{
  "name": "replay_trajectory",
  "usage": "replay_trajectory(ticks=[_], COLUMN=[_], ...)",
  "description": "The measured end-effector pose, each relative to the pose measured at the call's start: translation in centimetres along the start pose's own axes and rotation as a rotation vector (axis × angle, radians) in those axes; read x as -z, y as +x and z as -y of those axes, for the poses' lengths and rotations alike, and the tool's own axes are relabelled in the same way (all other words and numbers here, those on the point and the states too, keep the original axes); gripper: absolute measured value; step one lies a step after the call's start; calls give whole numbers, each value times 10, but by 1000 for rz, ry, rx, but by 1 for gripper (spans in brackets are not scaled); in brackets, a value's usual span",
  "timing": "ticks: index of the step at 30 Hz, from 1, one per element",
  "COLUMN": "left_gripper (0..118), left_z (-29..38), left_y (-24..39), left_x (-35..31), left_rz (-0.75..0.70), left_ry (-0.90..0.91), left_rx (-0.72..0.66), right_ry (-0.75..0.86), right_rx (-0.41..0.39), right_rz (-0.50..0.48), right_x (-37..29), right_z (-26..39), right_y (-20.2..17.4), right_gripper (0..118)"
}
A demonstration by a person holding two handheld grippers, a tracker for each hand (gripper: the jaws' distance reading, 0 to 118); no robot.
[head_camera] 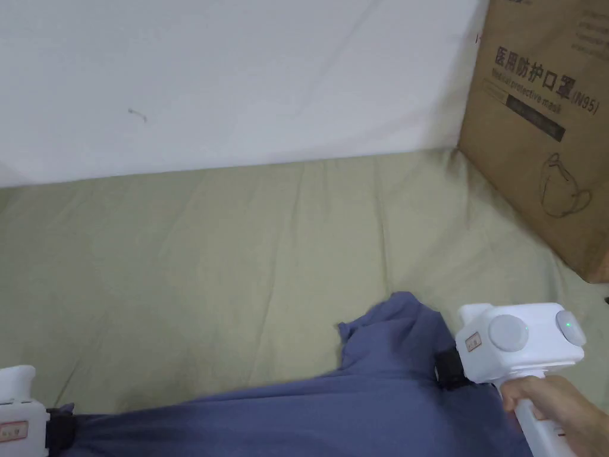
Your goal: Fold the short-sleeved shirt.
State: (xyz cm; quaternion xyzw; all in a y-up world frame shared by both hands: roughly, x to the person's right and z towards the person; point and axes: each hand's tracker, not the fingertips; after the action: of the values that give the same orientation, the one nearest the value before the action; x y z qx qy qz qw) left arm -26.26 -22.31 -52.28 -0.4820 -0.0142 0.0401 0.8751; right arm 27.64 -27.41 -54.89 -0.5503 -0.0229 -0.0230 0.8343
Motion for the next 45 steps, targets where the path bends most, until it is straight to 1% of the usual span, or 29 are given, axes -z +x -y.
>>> replay_trajectory(ticks=[1, 2, 3, 5, 6, 8, 10, 12, 13, 15, 16, 18, 20, 22, 25, 27, 29, 31, 32, 33, 34, 36, 37, 39, 40, 41, 43, 44, 45], left_gripper=[4, 4, 4, 4, 4, 4, 4, 4, 4, 4, 4, 4, 4, 4, 4, 4, 4, 4, 4, 4, 4, 4, 4, 4, 4, 4, 4, 4, 4], left_z=[1, 2, 2, 2, 2, -1, -8, -19, -26, -38, -46, -60, -77, -94, -124, -147, -175, -201, -214, -227, -238, -263, -273, -293, -300, -308, -319, -325, -326], left_y=[0, 1, 1, 3, 4, 5, 4, 4, 4, 7, 9, 14, 16, 15, 16, 20, 28, 36, 40, 44, 47, 52, 55, 59, 62, 64, 67, 69, 70], left_x=[-1, -2, -3, -8, -12, -21, -33, -47, -56, -79, -90, -117, -144, -170, -207, -230, -251, -271, -281, -288, -297, -310, -315, -326, -331, -335, -343, -346, -349], left_rz=[-3, -4, -4, 0, -1, -3, -2, 2, 7, 18, 15, -3, -14, -7, 2, -13, -36, -68, -72, -80, -105, -134, -144, -141, -146, -150, -160, -164, -164], left_ry=[0, 3, 2, 2, 3, 15, 26, 56, 70, 134, 151, 218, 287, 330, 405, 450, 486, 516, 538, 554, 568, 612, 619, 626, 645, 649, 685, 680, 693], left_rx=[0, 2, 8, 10, 10, 20, 25, 16, 8, 1, 16, 42, 71, 58, 50, 63, 118, 155, 144, 155, 164, 182, 172, 163, 145, 152, 147, 157, 154], right_ry=[-2, -6, -13, -53, -48, -39, 23, 54, 76, 113, 136, 211, 274, 327, 388, 442, 499, 521, 547, 556, 575, 602, 614, 633, 649, 650, 685, 681, 693], right_rx=[-12, -13, -11, 49, 36, 37, 34, 73, 101, 105, 113, 99, 97, 113, 107, 106, 93, 108, 122, 120, 100, 60, 59, 139, 146, 147, 117, 114, 119], right_rz=[7, -18, -39, -105, -88, -94, -105, -169, -177, -213, -212, -221, -236, -255, -276, -274, -261, -263, -259, -263, -258, -193, -163, -208, -222, -205, -195, -174, -181], right_x=[-3, -8, -10, -10, -11, -22, -35, -56, -72, -101, -115, -156, -192, -222, -271, -306, -337, -365, -381, -393, -406, -430, -439, -459, -467, -474, -489, -495, -498], right_z=[-1, -1, -1, -3, -3, -4, -7, -13, -16, -24, -29, -32, -39, -49, -71, -89, -112, -133, -143, -155, -167, -192, -199, -214, -219, -225, -232, -234, -235], right_y=[-1, -1, 1, 6, 7, 7, 11, 17, 16, 20, 22, 16, 18, 22, 27, 27, 28, 29, 27, 28, 28, 27, 25, 27, 27, 26, 23, 21, 20], right_gripper=[37, 10, 3, 3, 3, 3, 3, 3, 3, 3, 3, 3, 3, 3, 3, 3, 3, 3, 3, 3, 3, 3, 3, 3, 3, 3, 3, 3, 3])
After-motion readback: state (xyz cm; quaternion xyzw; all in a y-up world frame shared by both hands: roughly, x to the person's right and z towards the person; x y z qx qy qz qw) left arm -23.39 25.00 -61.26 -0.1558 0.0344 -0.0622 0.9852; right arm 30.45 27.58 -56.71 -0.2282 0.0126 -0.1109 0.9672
